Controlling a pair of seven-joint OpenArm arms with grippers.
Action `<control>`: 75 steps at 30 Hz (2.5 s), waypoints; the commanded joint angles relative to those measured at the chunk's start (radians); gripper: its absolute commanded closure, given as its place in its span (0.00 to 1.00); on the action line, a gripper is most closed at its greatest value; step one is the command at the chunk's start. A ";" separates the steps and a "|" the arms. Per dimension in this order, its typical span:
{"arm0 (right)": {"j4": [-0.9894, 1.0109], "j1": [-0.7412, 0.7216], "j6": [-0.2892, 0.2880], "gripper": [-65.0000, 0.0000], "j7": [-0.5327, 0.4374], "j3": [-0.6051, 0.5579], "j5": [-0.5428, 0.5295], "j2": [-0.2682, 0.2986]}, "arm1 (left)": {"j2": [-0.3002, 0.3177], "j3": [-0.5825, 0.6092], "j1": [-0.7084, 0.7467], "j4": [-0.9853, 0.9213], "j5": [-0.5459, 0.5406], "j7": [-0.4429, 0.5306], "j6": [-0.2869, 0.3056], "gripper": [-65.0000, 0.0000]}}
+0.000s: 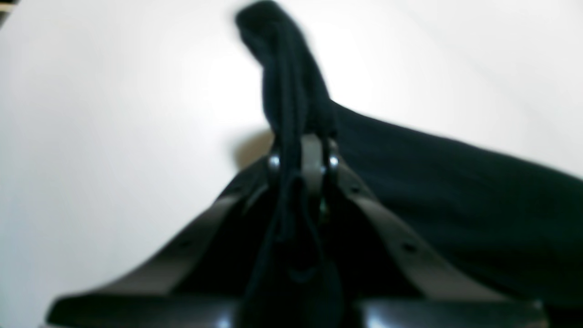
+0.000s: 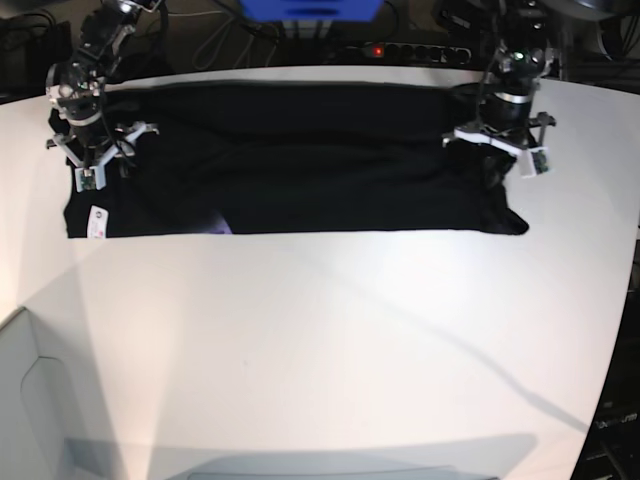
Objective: Fold the T-shirt properly
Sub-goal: 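Grasp the strip's end with the left gripper and fold it toward the right gripper, then press the folded end flat with the left gripper and release it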
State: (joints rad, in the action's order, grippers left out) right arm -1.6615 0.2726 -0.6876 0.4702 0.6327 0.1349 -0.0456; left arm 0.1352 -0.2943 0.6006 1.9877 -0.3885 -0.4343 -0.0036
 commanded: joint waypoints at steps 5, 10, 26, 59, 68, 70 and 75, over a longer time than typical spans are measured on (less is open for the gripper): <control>-0.002 0.003 -0.011 0.54 0.035 -0.001 0.027 0.003 | 0.007 0.205 0.000 0.017 -0.007 0.024 0.011 1.00; -0.002 -0.012 -0.011 0.54 0.042 0.000 0.027 0.003 | 0.024 0.410 -0.049 0.014 -0.005 0.024 0.001 1.00; -0.002 -0.016 -0.011 0.54 0.038 -0.001 0.027 0.023 | 0.027 0.827 -0.299 -0.176 0.156 0.019 -0.002 1.00; -0.002 -0.016 -0.011 0.54 0.043 -0.001 0.027 0.023 | -0.049 0.979 -0.448 -0.113 0.155 -0.094 -0.002 0.43; -0.002 -0.016 -0.011 0.54 0.040 -0.001 0.027 0.023 | 0.034 0.720 -0.319 -0.001 0.147 -0.096 -0.002 0.44; -0.002 -0.020 -0.011 0.54 0.040 -0.001 0.027 0.023 | 0.033 0.639 -0.285 -0.001 0.147 -0.096 -0.002 0.44; -0.002 -0.034 -0.011 0.54 0.043 -0.003 0.027 0.020 | 0.022 0.568 -0.273 -0.015 0.145 -0.100 0.007 0.44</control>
State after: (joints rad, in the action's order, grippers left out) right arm -1.6573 0.2390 -0.6884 0.4973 0.6277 0.1493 -0.0303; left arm 0.1635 0.2680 0.3412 1.9575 -0.2356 -0.5644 -0.0113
